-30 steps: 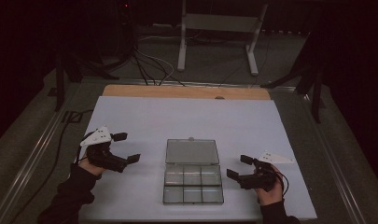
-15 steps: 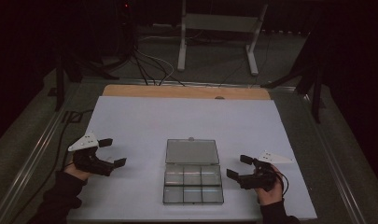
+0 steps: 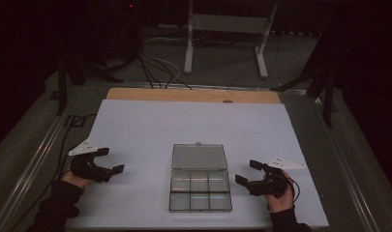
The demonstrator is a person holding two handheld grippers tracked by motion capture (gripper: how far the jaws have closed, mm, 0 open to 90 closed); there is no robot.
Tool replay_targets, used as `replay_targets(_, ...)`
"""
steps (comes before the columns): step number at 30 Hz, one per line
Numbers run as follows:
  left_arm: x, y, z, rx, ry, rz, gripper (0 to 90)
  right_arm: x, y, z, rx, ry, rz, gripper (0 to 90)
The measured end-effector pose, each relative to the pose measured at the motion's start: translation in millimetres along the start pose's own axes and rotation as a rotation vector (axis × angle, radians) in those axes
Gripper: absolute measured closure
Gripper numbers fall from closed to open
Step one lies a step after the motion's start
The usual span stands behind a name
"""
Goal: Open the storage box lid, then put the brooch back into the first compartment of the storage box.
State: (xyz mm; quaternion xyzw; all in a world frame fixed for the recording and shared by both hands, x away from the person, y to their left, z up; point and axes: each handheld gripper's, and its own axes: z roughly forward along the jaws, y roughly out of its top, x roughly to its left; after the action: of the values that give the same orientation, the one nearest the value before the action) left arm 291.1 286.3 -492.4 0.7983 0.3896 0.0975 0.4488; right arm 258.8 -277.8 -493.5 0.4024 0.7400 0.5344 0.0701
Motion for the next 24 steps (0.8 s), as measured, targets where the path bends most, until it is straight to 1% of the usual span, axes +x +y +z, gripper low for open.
replay_targets(1,0.0,0.0,0.0,0.0,0.0,0.0,1.6,0.0,0.0,0.0,0.0,0.0,0.0,2.8)
replay_targets(2,2.4,-1.3,1.0,0.02,0.003,-0.018,1.6,0.0,-0.1,0.4,-0.001,0.001,-0.002,2.8)
replay_targets(3,2.4,-1.3,1.0,0.02,0.003,-0.018,1.6,0.0,-0.1,0.4,-0.001,0.001,-0.002,2.8)
replay_targets(4,3.4,-2.2,1.6,0.03,0.013,-0.027,1.7,0.1,-0.2,1.1,0.004,0.003,-0.004,2.8)
replay_targets(5,4.3,-2.8,2.0,0.035,0.013,-0.034,1.7,0.1,-0.2,1.1,0.004,0.003,-0.004,2.8)
replay_targets(6,6.7,-4.1,2.5,0.045,0.017,-0.051,1.7,0.6,0.0,1.1,0.005,0.002,-0.005,2.8)
replay_targets(7,6.7,-4.1,2.5,0.045,0.017,-0.051,2.3,0.6,0.0,1.1,0.005,0.002,-0.005,2.8)
replay_targets(8,8.9,-5.4,2.8,0.045,0.016,-0.07,4.1,0.8,0.0,1.0,0.004,0.001,-0.006,2.8)
replay_targets(9,8.9,-5.4,2.8,0.045,0.016,-0.07,4.0,0.8,0.0,1.0,0.004,0.001,-0.006,2.8)
replay_targets(10,10.8,-6.6,3.4,0.06,0.042,-0.076,4.1,0.4,0.1,1.0,0.006,0.001,-0.006,2.8)
replay_targets(11,10.8,-6.6,3.4,0.06,0.042,-0.076,4.4,0.4,0.1,1.0,0.006,0.001,-0.006,2.8)
replay_targets(12,11.1,-8.0,4.1,0.071,0.067,-0.075,5.4,0.3,0.0,0.9,0.005,0.0,-0.006,2.8)
replay_targets(13,11.1,-8.0,4.1,0.071,0.067,-0.075,7.1,0.3,0.0,0.9,0.005,0.0,-0.006,2.8)
replay_targets(14,11.6,-8.3,4.4,0.081,0.096,-0.083,7.9,0.3,-0.2,1.0,0.007,0.0,-0.007,2.8)
replay_targets(15,12.0,-8.9,4.8,0.081,0.097,-0.087,7.9,0.3,-0.2,1.0,0.007,0.0,-0.007,2.8)
replay_targets(16,12.5,-9.9,4.4,0.093,0.097,-0.086,7.9,0.3,-0.1,1.0,0.008,0.0,-0.008,2.8)
replay_targets(18,12.9,-10.4,4.0,0.103,0.108,-0.088,16.3,0.0,0.2,1.1,0.007,0.002,-0.007,2.8)
replay_targets(20,14.4,-11.0,4.2,0.118,0.12,-0.103,18.1,0.1,0.1,1.3,0.009,0.003,-0.005,2.8)
replay_targets(21,15.1,-11.2,4.5,0.13,0.14,-0.117,22.4,0.1,0.0,1.6,0.012,0.006,-0.004,2.8)
replay_targets(22,15.9,-11.6,4.6,0.136,0.143,-0.13,24.3,0.1,0.0,1.9,0.013,0.007,-0.005,2.8)
replay_targets(24,16.7,-12.8,4.8,0.147,0.136,-0.131,26.1,0.3,0.0,2.2,0.013,0.008,-0.005,2.8)
